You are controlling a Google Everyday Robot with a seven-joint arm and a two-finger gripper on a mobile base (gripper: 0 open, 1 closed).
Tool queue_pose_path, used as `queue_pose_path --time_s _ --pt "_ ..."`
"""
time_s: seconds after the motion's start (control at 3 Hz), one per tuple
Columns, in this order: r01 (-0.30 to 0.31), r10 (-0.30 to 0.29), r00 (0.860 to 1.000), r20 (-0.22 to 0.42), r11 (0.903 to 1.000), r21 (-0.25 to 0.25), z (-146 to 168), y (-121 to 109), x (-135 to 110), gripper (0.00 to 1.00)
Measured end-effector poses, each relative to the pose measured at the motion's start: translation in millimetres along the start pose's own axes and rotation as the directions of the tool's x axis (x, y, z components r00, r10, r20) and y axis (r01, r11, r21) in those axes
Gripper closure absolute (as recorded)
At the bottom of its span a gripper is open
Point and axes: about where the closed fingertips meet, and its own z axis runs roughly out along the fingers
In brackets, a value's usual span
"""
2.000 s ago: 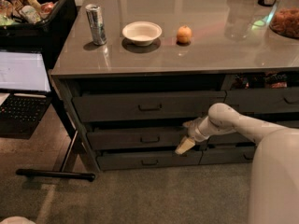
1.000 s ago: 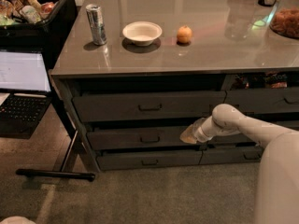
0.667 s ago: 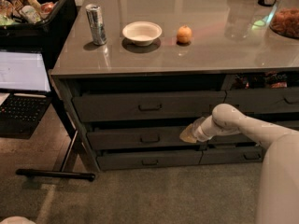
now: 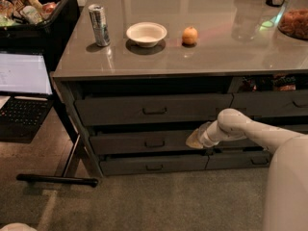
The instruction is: Open middle drawer
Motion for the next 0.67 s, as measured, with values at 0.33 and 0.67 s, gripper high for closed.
queue_pose_path --time_s 0.33,0.67 --pt "0.000 0.000 1.000 0.000 1.0000 0.000 0.0 0.0 0.0 0.20" --pt "-0.001 0.001 1.000 0.002 1.0000 -0.004 1.7 0.8 -0.7 0.00"
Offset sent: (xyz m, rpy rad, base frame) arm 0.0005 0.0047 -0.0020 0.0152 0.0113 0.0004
